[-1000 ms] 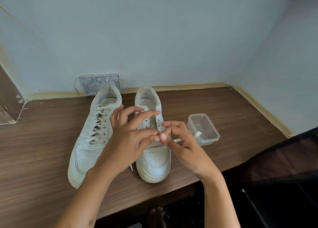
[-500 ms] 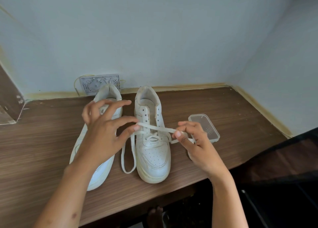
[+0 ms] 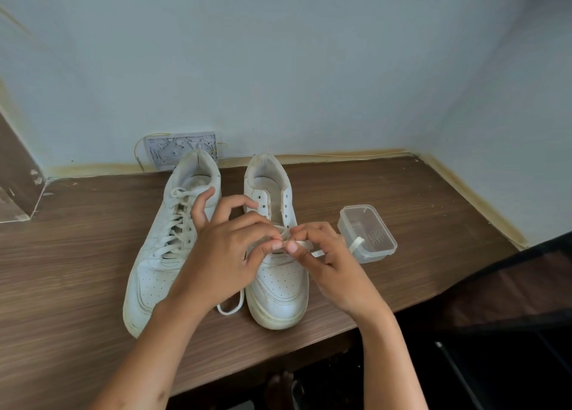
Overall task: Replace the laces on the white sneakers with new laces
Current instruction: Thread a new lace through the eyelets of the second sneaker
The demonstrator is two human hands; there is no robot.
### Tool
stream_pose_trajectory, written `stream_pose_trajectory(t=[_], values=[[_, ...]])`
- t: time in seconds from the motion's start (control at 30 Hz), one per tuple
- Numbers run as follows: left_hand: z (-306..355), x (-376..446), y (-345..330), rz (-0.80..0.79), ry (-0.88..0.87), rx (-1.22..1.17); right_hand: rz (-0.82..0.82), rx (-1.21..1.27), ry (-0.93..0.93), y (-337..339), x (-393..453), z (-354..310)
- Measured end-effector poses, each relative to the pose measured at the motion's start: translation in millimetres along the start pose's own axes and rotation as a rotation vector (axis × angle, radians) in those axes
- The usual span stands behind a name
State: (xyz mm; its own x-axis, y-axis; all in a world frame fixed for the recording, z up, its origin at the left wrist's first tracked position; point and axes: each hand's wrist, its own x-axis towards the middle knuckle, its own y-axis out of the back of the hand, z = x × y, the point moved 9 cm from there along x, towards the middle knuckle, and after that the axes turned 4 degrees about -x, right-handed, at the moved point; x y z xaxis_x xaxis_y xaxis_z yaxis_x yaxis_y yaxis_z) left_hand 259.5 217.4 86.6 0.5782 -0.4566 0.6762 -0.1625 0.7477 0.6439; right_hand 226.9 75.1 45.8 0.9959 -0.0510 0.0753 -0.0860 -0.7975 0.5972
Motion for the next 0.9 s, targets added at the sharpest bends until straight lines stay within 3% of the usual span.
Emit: stream_pose_trajectory(t=[0.27, 0.67, 0.9], values=[[-3, 1, 15, 0.038, 0.053, -0.026, -0.013, 0.188, 0.041, 2, 0, -5], [-18, -3, 30, 0.053, 0.073, 0.059, 0.102, 0.197, -0.003, 10, 0, -3], [-2, 2, 18, 0.035, 0.031, -0.13, 0.211, 0.278, 0.048, 19, -1, -13]])
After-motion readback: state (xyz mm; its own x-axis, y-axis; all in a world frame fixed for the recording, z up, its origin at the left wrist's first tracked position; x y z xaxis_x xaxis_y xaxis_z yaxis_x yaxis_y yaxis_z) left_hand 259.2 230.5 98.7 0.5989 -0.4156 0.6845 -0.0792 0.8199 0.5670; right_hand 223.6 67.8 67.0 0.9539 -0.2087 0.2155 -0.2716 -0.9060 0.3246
